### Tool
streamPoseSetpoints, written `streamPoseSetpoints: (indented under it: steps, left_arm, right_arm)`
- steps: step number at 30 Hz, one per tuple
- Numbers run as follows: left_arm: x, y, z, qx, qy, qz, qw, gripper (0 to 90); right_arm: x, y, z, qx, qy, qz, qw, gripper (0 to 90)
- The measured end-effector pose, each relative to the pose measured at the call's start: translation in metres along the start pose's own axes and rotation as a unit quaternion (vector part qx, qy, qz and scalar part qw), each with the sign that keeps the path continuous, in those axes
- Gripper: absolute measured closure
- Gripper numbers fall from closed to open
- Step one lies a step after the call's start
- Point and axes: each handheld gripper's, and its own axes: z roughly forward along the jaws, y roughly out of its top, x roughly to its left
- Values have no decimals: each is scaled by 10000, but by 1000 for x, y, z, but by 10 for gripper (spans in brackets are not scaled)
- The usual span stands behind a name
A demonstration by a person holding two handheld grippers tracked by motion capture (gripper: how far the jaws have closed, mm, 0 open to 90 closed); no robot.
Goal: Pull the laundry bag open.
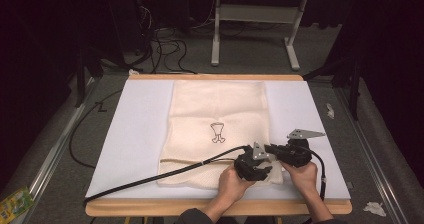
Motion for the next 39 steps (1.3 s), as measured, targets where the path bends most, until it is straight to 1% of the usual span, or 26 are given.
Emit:
streamPoseSetpoints:
  steps: [5, 8, 10, 13, 14, 20, 23, 27, 32, 39]
  left_arm:
    - [1, -1, 3, -7, 14, -27, 10000, 558]
    - [-1, -2, 3, -7, 43, 5, 10000, 573]
    - [0, -2, 2, 9, 65, 16, 10000, 635]
    - [-1, -1, 1, -18, 70, 24, 10000, 661]
    - [-1, -1, 1, -51, 65, 28, 10000, 662]
    - [-4, -3, -1, -36, 21, 38, 10000, 645]
    - [-3, -2, 0, -43, -8, -16, 10000, 653]
    - [-5, -4, -1, -71, -17, 61, 10000, 651]
    - [-6, -4, 0, -70, -31, 34, 10000, 654]
    - [-9, -6, -3, -81, -9, 91, 9999, 686]
  right_arm:
    - [1, 0, 1, 14, 1, -16, 10000, 876]
    - [0, -2, 1, 22, 0, 14, 10000, 876]
    - [-1, -2, 2, 12, 3, 26, 10000, 876]
    - [-1, -2, 2, 6, -1, 14, 10000, 876]
    - [-1, -3, 1, 12, -15, 14, 10000, 876]
    - [-4, -6, 0, 29, -16, 47, 10000, 876]
    - [-4, -6, 1, -1, 6, 63, 10000, 876]
    - [-4, -6, 0, 40, -1, 15, 10000, 875]
    - [-4, -8, 1, 36, 8, 53, 10000, 876]
    - [-5, -10, 1, 50, 14, 79, 10000, 876]
